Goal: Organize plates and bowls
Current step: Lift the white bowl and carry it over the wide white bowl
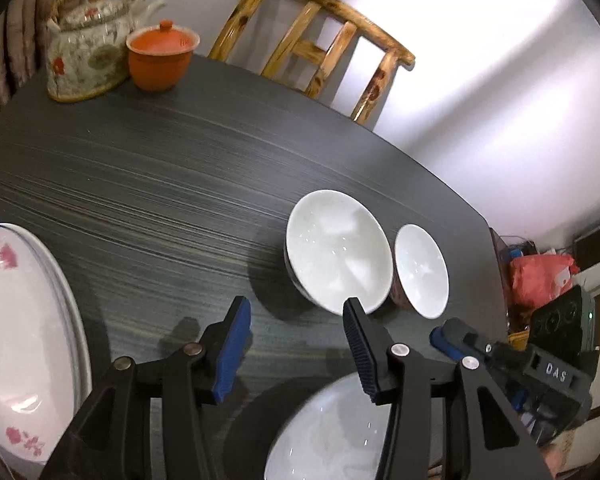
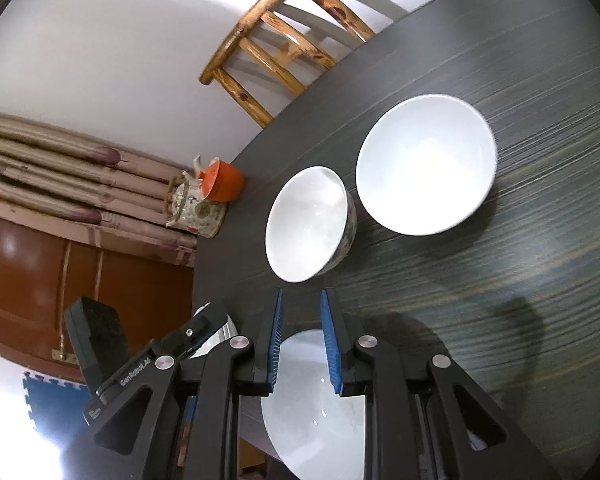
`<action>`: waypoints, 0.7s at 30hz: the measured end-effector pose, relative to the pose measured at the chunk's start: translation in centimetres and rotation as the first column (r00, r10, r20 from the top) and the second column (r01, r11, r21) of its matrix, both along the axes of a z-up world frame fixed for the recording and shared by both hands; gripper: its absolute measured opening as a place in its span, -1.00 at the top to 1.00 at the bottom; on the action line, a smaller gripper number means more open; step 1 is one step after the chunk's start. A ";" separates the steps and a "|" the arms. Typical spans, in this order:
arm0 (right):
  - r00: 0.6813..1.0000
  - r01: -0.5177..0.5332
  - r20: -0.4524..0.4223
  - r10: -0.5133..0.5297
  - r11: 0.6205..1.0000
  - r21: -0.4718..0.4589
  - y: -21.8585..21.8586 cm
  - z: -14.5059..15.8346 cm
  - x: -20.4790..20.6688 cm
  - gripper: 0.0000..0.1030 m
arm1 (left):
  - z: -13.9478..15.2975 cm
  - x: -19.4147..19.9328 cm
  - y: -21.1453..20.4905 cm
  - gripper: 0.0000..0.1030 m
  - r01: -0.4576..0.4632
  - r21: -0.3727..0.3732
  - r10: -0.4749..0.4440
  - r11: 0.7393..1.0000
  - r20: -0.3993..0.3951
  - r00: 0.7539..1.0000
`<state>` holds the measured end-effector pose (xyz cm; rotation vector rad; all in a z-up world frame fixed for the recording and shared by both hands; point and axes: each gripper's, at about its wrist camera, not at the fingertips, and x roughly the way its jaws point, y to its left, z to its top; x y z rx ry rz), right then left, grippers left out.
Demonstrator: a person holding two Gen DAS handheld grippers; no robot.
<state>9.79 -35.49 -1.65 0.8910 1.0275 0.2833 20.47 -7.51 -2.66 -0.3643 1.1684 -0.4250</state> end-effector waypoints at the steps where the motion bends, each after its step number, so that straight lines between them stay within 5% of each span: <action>1: 1.000 0.006 -0.015 -0.006 1.000 0.013 0.1 -0.4 0.6 0.61 | -0.4 0.7 -0.2 0.05 0.001 0.000 -0.001 1.000 -0.015 1.000; 21: 0.992 0.054 -0.115 -0.055 0.998 -0.017 0.7 -3.7 4.8 0.53 | -3.7 5.0 -2.2 0.05 0.026 0.041 -0.024 0.999 -0.050 0.998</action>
